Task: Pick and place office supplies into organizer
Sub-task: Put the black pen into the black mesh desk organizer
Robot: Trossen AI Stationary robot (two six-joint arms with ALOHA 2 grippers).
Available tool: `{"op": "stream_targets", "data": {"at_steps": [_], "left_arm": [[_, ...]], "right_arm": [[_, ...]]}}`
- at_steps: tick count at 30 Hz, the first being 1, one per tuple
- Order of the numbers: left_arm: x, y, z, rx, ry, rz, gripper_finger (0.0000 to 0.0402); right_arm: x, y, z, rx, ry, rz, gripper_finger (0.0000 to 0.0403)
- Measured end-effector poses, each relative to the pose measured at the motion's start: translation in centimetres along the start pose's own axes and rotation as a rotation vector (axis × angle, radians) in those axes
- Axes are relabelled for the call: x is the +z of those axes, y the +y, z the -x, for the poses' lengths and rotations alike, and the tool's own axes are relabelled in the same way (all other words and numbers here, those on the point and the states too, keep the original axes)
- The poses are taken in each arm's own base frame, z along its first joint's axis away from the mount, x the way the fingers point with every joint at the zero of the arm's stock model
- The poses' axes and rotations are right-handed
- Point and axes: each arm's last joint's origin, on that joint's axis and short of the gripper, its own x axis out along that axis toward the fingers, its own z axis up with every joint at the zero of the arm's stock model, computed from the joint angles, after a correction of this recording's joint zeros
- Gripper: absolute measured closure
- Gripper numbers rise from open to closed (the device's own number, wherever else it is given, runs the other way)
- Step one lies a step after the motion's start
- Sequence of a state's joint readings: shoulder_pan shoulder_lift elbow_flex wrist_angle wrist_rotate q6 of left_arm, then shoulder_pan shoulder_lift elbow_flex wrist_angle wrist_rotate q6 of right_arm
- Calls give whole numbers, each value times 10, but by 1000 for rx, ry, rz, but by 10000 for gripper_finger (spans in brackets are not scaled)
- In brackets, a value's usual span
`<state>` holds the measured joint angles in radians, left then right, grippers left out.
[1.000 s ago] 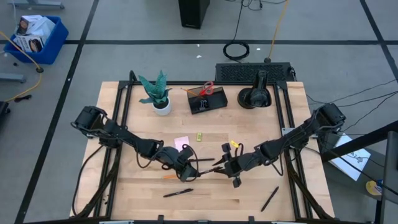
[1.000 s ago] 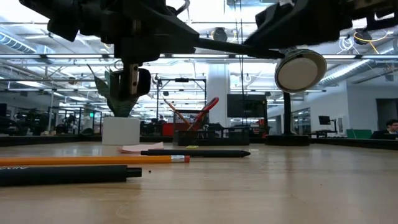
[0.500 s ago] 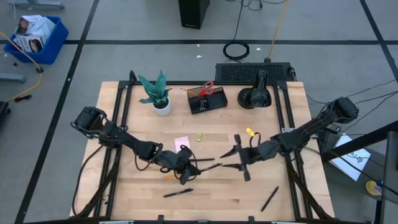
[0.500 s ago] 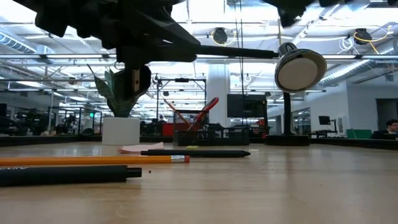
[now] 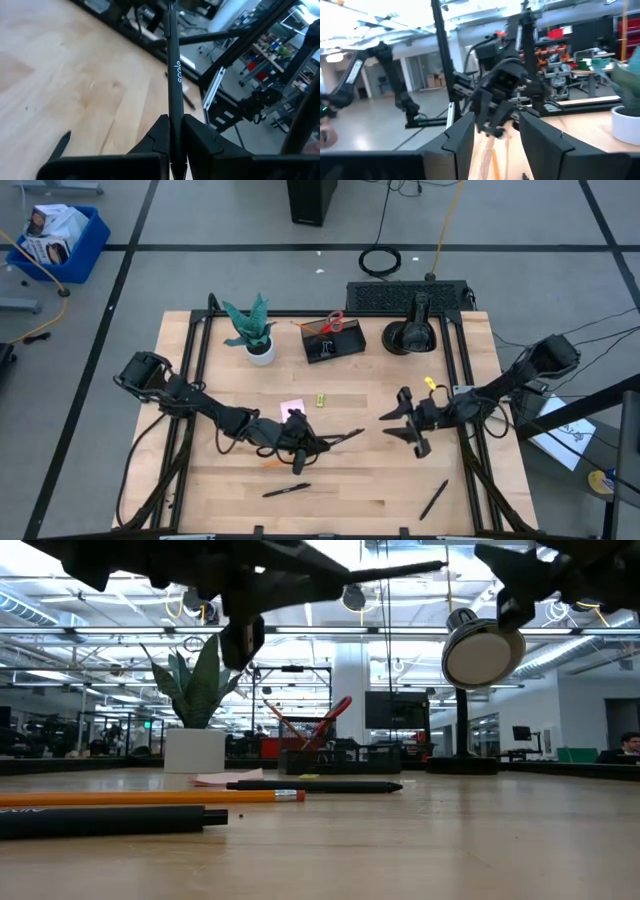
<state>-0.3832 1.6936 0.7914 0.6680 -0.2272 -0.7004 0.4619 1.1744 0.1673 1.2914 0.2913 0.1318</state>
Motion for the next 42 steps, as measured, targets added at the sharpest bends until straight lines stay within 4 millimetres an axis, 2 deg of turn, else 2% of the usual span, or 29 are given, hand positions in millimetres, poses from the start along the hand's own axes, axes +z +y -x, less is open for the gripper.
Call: {"op": "stream_targets", "data": {"at_steps": [11,20,29,37,42], "left_arm": [[10,1,-1,-9,-87,-50,373],[14,2,-2,-27,-99,-65,371],[14,1,-1,-34,-100,-69,369],[15,2,-2,-28,-104,-67,367],[18,5,-2,-28,-115,-64,367]], "right_arm": [[-3,2,-12,-28,11,-35,257],[-5,-2,-35,-72,24,-38,258],[2,-4,-52,32,11,-71,262],[2,-9,-55,14,17,-69,273],[1,-10,-55,9,25,-66,297]]}}
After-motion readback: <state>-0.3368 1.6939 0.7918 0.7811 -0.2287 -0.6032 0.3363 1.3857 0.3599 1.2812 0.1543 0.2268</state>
